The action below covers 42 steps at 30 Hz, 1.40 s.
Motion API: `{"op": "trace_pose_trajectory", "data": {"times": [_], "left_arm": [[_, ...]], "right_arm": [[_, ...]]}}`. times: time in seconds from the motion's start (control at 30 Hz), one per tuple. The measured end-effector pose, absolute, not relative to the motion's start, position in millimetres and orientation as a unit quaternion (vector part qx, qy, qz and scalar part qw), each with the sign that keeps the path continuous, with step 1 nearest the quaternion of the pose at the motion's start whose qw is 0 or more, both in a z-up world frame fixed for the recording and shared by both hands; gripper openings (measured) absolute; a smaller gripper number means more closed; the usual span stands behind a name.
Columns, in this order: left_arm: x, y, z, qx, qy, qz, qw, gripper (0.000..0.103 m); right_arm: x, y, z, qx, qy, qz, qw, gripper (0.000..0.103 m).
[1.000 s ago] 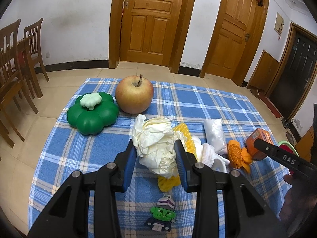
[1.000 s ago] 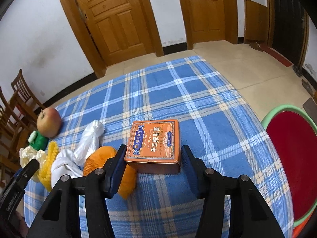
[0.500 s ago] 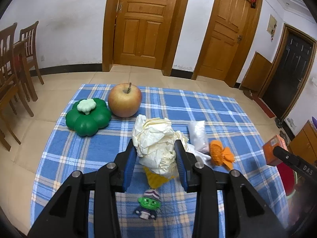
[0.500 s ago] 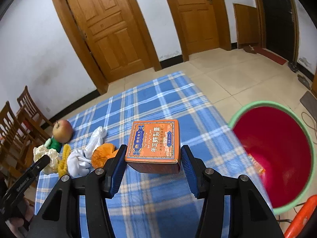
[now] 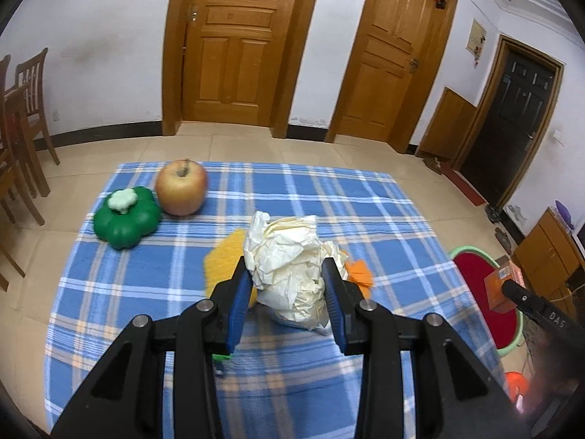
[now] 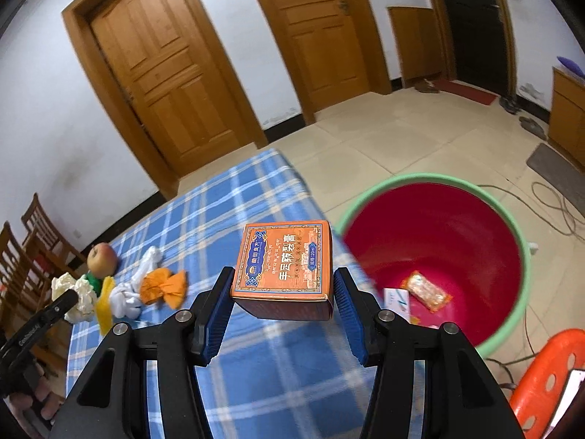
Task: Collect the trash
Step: 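Carry the box to the red bucket and open the right tool while the left tool carries the paper, then open the left tool over the red bucket to drop the crumpled paper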
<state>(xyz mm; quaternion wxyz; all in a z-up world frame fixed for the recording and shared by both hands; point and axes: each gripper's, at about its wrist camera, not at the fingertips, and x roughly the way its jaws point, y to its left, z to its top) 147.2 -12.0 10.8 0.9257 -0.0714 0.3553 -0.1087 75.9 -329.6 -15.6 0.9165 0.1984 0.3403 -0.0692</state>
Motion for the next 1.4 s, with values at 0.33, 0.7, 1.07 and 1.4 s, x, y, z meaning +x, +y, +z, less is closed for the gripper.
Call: {"op": "trace_pose_trajectory", "data": {"times": [0.33, 0.7, 1.07, 1.4], "left_arm": [[142.4, -71.0, 13.8, -0.059, 0.378, -0.181, 0.906, 0.038], [139.7, -128.4, 13.6, -0.033, 0.393, -0.238, 0.888, 0.038], [144.5, -198.6, 14.8, -0.005, 0.392, -0.293, 0.872, 0.038], [145.2, -267.4, 0.0, 0.032, 0.401, -0.336, 0.852, 0.038]], "right_arm": [[56.1, -378.1, -30.4, 0.212, 0.347, -0.117, 0.906, 0.056], [45.7, -412.3, -54.2, 0.249, 0.360, -0.150, 0.887, 0.058], [31.2, -440.2, -52.9, 0.269, 0.341, -0.149, 0.889, 0.058], [23.3, -472.6, -53.9, 0.293, 0.315, -0.169, 0.887, 0.058]]}}
